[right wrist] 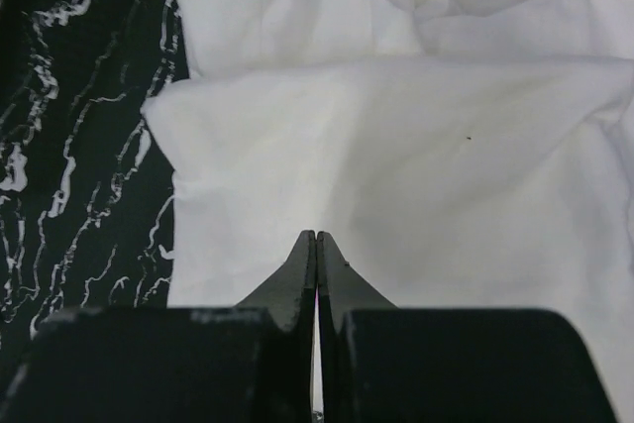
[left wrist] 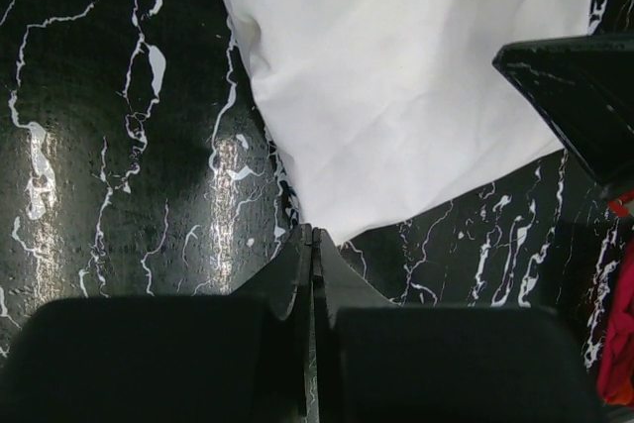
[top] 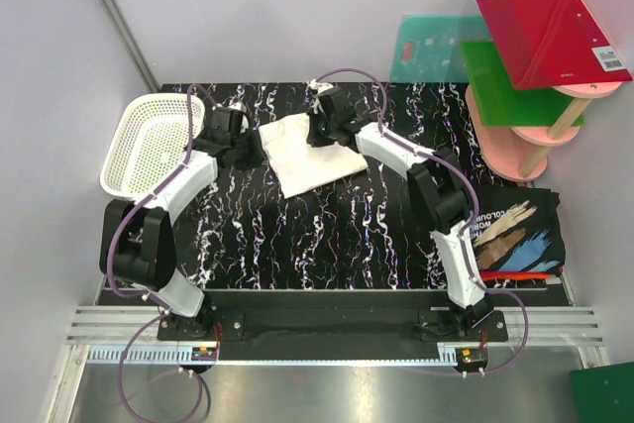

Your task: Fold and stack the t-shirts

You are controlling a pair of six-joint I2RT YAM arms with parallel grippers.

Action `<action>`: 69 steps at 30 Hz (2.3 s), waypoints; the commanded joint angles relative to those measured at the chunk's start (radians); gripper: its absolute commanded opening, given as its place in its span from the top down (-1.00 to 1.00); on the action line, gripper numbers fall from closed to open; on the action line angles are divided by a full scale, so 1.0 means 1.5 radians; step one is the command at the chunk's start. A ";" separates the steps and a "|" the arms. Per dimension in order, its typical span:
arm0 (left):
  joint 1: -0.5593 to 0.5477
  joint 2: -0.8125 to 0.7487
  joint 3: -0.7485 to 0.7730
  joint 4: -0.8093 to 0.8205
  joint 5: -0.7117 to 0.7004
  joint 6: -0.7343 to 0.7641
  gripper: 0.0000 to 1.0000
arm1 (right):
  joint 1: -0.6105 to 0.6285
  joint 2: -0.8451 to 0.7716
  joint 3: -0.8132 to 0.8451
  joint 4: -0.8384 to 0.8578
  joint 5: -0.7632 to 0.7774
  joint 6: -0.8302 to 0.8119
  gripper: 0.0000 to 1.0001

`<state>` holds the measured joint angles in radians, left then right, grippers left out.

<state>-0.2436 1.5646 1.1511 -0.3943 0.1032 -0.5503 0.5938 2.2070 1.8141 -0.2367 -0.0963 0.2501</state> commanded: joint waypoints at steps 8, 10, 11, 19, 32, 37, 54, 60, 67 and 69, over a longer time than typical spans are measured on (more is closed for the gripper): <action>0.002 0.000 -0.025 0.012 0.019 0.009 1.00 | 0.019 0.089 0.016 -0.234 0.051 0.022 1.00; 0.002 -0.002 -0.031 0.010 0.021 0.005 1.00 | 0.033 0.063 -0.021 -0.236 0.043 0.033 1.00; 0.002 -0.003 -0.036 0.010 0.022 0.004 1.00 | 0.048 0.044 -0.057 -0.236 0.039 0.033 1.00; 0.001 -0.013 -0.069 0.010 0.026 0.000 1.00 | 0.129 -0.040 -0.199 -0.237 0.043 0.085 1.00; 0.001 -0.146 -0.129 0.016 0.036 -0.003 -0.98 | 0.160 -0.344 -0.286 -0.156 0.301 0.066 -0.44; 0.001 -0.173 -0.154 0.005 0.029 -0.021 -0.98 | 0.141 -0.376 -0.321 -0.146 0.334 0.063 -0.51; -0.005 -0.044 -0.187 0.111 0.039 -0.069 -0.73 | 0.089 -0.225 -0.341 -0.049 0.296 0.092 -0.27; -0.007 0.010 -0.161 0.145 0.059 -0.072 0.94 | 0.089 -0.232 -0.366 -0.003 0.288 0.100 1.00; -0.026 -0.023 -0.160 0.148 0.048 -0.080 1.00 | 0.089 -0.303 -0.429 0.029 0.325 0.103 1.00; -0.027 -0.043 -0.156 0.149 0.043 -0.080 1.00 | 0.089 -0.338 -0.456 0.043 0.340 0.109 1.00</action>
<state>-0.2737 1.5768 0.8711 -0.2276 0.1722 -0.6636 0.7330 1.8324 1.1740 -0.2436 0.3458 0.3931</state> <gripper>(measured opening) 0.009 0.014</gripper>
